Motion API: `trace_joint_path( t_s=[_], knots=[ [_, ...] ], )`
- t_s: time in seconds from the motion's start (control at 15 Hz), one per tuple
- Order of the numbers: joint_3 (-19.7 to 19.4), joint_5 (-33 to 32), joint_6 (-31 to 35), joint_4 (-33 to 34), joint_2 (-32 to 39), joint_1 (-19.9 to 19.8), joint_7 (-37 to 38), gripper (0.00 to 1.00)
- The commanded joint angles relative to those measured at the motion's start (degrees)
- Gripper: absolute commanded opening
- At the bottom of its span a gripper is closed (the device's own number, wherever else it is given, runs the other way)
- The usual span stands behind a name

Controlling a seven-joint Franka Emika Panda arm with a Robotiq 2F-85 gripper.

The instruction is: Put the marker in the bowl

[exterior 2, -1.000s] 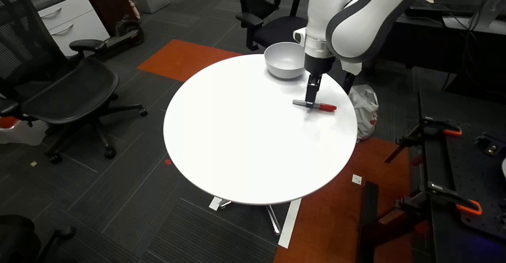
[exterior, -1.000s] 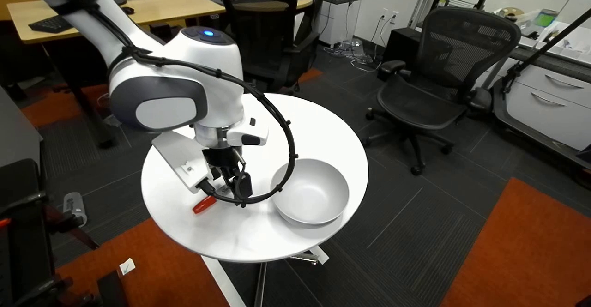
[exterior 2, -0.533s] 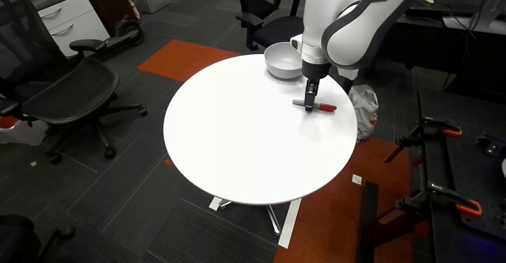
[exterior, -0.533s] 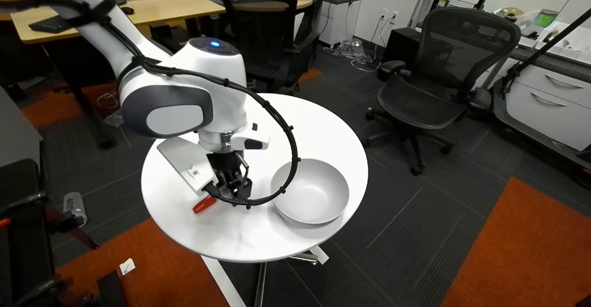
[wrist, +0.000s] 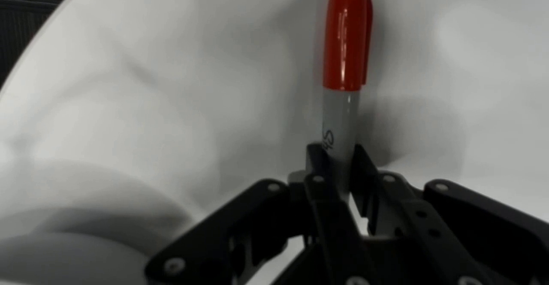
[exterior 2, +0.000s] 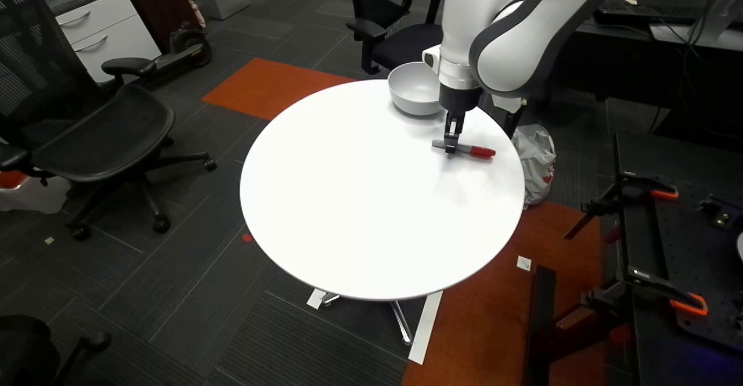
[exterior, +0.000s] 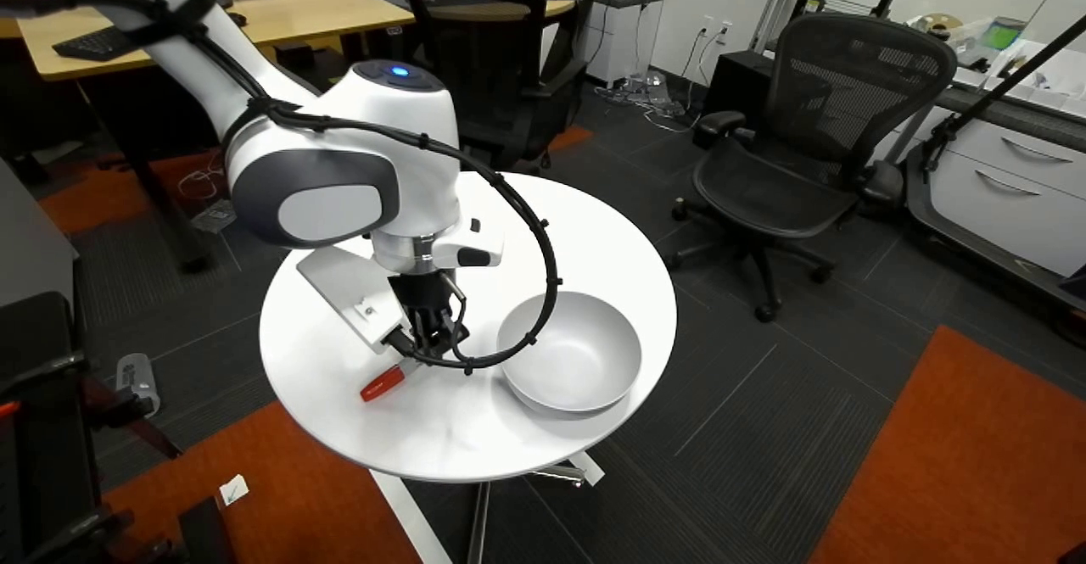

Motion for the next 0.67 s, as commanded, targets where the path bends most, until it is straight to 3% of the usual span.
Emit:
trace_joint_path(
  t_s=[0.0,0.2,0.6],
  knots=[
    [0.48,-1.41,-0.96,-0.57,-1.28,0.77,1.08,0.04],
    [0.05,-2.92,-0.47,-1.9,-3.41,2.84,2.36,0.04],
    [2.44,-0.29,1.55,-4.67,-12.71,1.28,-0.06,0.04]
  ],
)
